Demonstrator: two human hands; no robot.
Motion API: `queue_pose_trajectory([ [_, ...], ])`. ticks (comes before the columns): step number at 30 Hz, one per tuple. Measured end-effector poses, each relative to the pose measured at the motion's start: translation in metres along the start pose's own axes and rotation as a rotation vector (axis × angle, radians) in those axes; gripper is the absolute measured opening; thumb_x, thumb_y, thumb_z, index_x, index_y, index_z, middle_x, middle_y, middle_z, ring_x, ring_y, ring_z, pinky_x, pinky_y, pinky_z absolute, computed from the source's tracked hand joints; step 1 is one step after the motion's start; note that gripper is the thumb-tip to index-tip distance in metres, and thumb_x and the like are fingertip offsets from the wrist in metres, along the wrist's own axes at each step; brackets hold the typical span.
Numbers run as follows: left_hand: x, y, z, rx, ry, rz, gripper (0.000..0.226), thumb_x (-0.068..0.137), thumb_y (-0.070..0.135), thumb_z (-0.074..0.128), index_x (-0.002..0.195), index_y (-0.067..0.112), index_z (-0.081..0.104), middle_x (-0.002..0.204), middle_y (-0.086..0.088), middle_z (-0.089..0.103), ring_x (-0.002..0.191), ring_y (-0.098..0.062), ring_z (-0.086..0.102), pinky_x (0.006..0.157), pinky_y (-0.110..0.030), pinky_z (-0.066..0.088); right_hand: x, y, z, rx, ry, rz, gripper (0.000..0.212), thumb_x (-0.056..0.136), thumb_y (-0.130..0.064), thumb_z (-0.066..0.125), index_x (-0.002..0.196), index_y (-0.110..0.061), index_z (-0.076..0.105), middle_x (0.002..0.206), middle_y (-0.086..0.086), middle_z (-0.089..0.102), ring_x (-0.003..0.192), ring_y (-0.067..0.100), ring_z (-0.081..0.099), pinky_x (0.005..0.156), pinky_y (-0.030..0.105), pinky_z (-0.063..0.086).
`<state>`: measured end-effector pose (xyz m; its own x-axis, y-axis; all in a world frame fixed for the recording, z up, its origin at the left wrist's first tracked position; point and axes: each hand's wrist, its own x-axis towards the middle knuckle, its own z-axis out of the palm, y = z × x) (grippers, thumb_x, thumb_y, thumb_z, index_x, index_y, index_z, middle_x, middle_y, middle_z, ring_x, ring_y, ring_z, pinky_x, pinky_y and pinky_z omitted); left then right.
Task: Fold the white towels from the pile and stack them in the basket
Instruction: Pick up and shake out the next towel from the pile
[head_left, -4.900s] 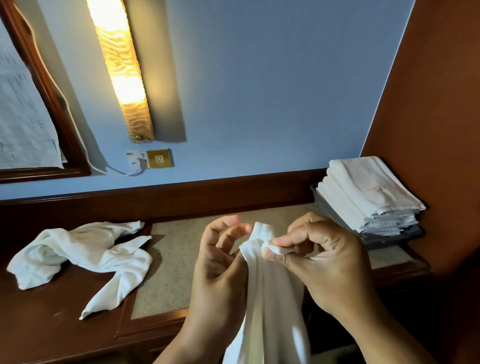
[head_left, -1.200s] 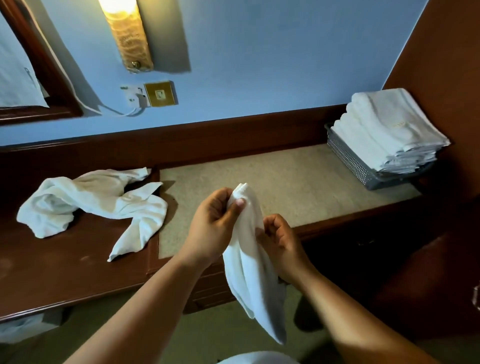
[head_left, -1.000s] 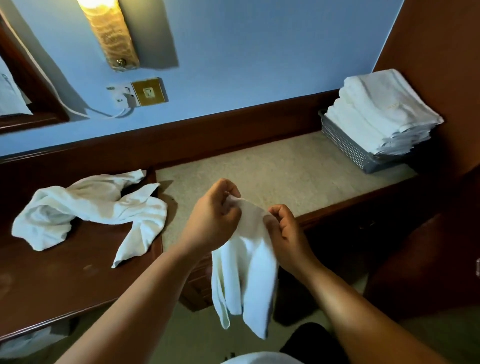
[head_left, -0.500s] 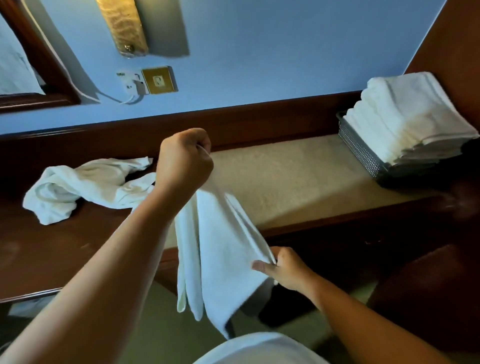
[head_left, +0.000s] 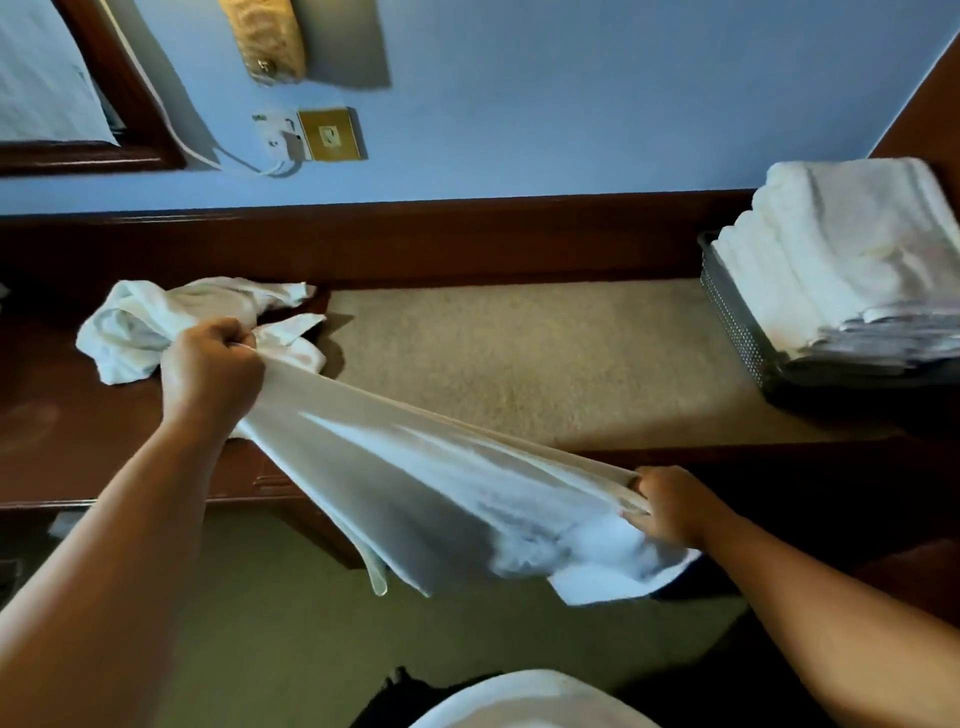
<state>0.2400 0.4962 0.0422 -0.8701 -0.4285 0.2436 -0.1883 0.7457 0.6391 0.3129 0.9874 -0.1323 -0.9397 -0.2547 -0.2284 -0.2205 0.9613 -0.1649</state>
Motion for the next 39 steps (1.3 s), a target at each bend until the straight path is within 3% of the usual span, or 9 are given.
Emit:
queue_pose_trajectory([
  [7,-0.005,-0.012,-0.001,-0.025,-0.01,-0.07,0.021,0.073,0.002,0.041,0.075,0.008,0.061,0.069,-0.013,0.054,0.069,-0.029,0.048,0.06,-0.029,0.038,-0.003,0.052,-0.001,-0.041,0.072,-0.043,0.044,0.082,-0.055,0.066,0.082,-0.011,0.073,0.089,0.006,0.07,0.081,0.03,0.069,0.071,0.033,0.051],
  [10,0.002,-0.012,0.002,-0.053,-0.219,-0.062,0.019,0.071,0.019,0.044,0.073,0.018,0.063,0.064,-0.008,0.055,0.067,-0.03,0.05,0.064,-0.034,0.039,0.001,0.06,-0.001,0.091,0.236,0.018,0.038,0.079,-0.047,0.071,0.069,-0.01,0.067,0.076,0.01,0.069,0.072,0.032,0.07,0.068,0.034,0.053],
  [13,-0.002,-0.01,0.002,0.137,-0.546,0.099,0.029,0.083,0.048,0.074,0.073,0.022,0.068,0.07,-0.01,0.063,0.068,-0.026,0.056,0.062,-0.032,0.039,0.001,0.07,-0.009,0.191,0.21,0.086,0.038,0.078,-0.045,0.068,0.065,-0.01,0.066,0.069,0.012,0.067,0.066,0.032,0.069,0.064,0.032,0.049],
  [17,-0.013,-0.025,-0.003,0.255,-0.764,0.163,0.049,0.054,0.073,0.085,0.077,0.032,0.071,0.063,0.005,0.053,0.061,-0.014,0.049,0.061,-0.031,0.035,-0.003,0.089,-0.021,0.241,0.189,0.184,0.039,0.072,-0.035,0.083,0.05,-0.032,0.051,0.066,0.001,0.049,0.07,0.033,0.065,0.066,0.029,0.037],
  [20,-0.018,-0.039,0.002,0.144,-0.649,0.135,0.036,0.065,0.055,0.083,0.071,0.022,0.071,0.058,0.002,0.047,0.058,-0.016,0.043,0.059,-0.03,0.032,-0.005,0.104,-0.018,0.256,0.25,0.201,0.041,0.067,-0.051,0.068,0.047,-0.015,0.06,0.058,-0.008,0.04,0.054,0.03,0.06,0.056,0.03,0.035],
  [25,-0.016,-0.057,0.017,0.052,-0.317,0.026,0.009,0.089,0.028,0.076,0.092,0.02,0.076,0.088,-0.014,0.069,0.083,-0.027,0.06,0.071,-0.033,0.041,0.008,0.106,-0.036,0.249,0.263,0.276,0.059,0.065,-0.027,0.094,0.054,-0.023,0.036,0.054,-0.007,0.044,0.055,0.024,0.05,0.051,0.032,0.028],
  [31,0.011,-0.053,0.022,0.251,-0.029,-0.097,0.027,0.093,0.037,0.063,0.11,0.022,0.077,0.108,-0.014,0.07,0.099,-0.041,0.062,0.092,-0.049,0.052,0.043,0.109,-0.097,0.347,0.455,0.27,0.049,0.068,-0.032,0.091,0.062,-0.019,0.044,0.053,0.0,0.045,0.055,0.024,0.041,0.052,0.039,0.039],
  [34,0.038,-0.041,0.031,0.333,0.054,-0.202,0.024,0.092,0.034,0.064,0.107,0.021,0.077,0.108,-0.018,0.071,0.104,-0.045,0.06,0.099,-0.052,0.047,0.071,0.106,-0.139,0.361,0.514,0.26,0.038,0.074,-0.031,0.087,0.069,-0.014,0.053,0.061,0.005,0.054,0.063,0.029,0.051,0.062,0.04,0.044],
  [39,0.117,-0.031,0.06,0.184,-0.03,-0.352,0.019,0.086,0.034,0.071,0.101,0.022,0.074,0.103,-0.01,0.072,0.099,-0.04,0.065,0.089,-0.046,0.054,0.15,0.114,-0.175,0.342,0.525,0.314,0.023,0.083,-0.026,0.078,0.081,-0.014,0.058,0.078,0.01,0.064,0.077,0.033,0.058,0.069,0.039,0.048],
])
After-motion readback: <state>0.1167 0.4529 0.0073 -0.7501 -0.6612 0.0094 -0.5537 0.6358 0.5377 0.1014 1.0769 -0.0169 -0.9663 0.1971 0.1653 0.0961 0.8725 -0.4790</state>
